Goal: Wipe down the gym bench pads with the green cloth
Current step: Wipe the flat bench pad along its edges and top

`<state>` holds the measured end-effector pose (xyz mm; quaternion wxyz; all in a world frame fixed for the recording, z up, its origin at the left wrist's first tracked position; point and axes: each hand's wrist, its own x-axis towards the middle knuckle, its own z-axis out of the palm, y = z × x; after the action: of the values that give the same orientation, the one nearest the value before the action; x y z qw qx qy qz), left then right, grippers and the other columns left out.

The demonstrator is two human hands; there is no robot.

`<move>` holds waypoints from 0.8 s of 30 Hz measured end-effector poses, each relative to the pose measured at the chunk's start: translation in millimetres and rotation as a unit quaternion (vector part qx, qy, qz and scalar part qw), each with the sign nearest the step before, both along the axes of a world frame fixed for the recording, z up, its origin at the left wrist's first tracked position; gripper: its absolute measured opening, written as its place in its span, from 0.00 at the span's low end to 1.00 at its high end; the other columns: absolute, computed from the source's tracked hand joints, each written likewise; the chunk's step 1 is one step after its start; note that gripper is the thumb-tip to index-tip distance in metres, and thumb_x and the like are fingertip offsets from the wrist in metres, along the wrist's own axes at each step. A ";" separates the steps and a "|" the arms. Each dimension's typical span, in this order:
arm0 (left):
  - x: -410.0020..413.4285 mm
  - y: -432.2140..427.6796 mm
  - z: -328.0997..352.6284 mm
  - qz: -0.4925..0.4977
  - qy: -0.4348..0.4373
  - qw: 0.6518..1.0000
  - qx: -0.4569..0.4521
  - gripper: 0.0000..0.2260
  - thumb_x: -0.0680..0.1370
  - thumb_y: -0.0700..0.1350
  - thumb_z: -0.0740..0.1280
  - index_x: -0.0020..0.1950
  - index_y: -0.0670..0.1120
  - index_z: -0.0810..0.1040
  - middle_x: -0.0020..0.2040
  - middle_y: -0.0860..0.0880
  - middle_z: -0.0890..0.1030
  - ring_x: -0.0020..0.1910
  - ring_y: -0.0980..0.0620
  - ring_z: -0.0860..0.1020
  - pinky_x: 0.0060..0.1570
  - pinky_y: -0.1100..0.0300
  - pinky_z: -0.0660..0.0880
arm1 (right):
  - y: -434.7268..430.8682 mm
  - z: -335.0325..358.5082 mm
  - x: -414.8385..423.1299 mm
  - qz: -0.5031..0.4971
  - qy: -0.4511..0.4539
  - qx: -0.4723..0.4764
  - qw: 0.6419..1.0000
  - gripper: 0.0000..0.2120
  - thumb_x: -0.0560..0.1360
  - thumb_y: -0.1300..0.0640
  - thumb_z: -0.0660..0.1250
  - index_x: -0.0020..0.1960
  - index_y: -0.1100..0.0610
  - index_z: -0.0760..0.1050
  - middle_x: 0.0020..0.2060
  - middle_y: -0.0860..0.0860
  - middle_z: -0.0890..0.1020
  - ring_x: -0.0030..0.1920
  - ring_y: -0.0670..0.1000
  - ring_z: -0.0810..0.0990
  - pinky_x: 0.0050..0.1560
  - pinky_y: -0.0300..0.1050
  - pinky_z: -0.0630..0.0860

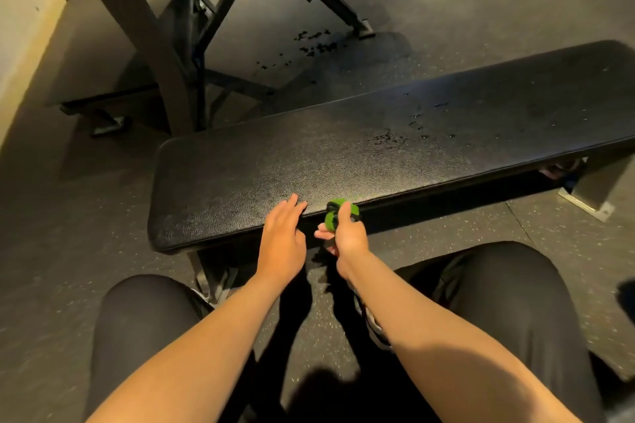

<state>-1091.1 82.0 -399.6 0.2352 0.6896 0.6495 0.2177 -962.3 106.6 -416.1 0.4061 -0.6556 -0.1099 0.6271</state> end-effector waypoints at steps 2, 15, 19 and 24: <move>1.3 0.4 0.7 0.014 -0.006 1.000 -0.006 0.28 0.78 0.29 0.60 0.77 0.47 0.69 0.79 0.51 0.62 0.79 0.51 0.54 0.78 0.56 0.51 | -5.7 -0.7 -16.5 0.074 0.040 0.005 0.996 0.27 0.81 0.37 0.56 0.56 0.61 0.78 0.39 0.52 0.86 0.36 0.48 0.84 0.37 0.43 0.74; 16.2 13.2 13.8 0.021 0.106 0.994 -0.023 0.19 0.83 0.49 0.60 0.74 0.57 0.71 0.78 0.51 0.64 0.73 0.47 0.59 0.74 0.48 0.53 | 5.0 8.5 37.1 -0.066 -0.163 0.036 0.984 0.15 0.82 0.47 0.60 0.57 0.58 0.65 0.48 0.55 0.78 0.39 0.51 0.80 0.37 0.41 0.74; 25.7 17.5 20.0 0.035 0.124 0.991 -0.035 0.19 0.83 0.52 0.60 0.74 0.57 0.70 0.77 0.50 0.64 0.74 0.45 0.58 0.74 0.46 0.53 | 16.3 13.3 66.8 -0.176 -0.163 0.042 0.970 0.15 0.82 0.46 0.60 0.60 0.55 0.63 0.50 0.56 0.77 0.48 0.56 0.80 0.51 0.56 0.79; 42.2 23.6 23.0 0.046 0.133 0.989 -0.051 0.19 0.82 0.51 0.62 0.74 0.56 0.70 0.76 0.47 0.63 0.74 0.44 0.58 0.74 0.45 0.52 | 9.7 11.6 55.2 -0.102 -0.202 0.067 0.972 0.16 0.80 0.43 0.62 0.56 0.53 0.63 0.47 0.54 0.78 0.47 0.58 0.82 0.51 0.59 0.80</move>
<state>-1048.9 105.7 -376.6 0.1710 0.6692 0.7160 0.1009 -907.1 116.3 -404.5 0.4808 -0.7475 -0.1640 0.4281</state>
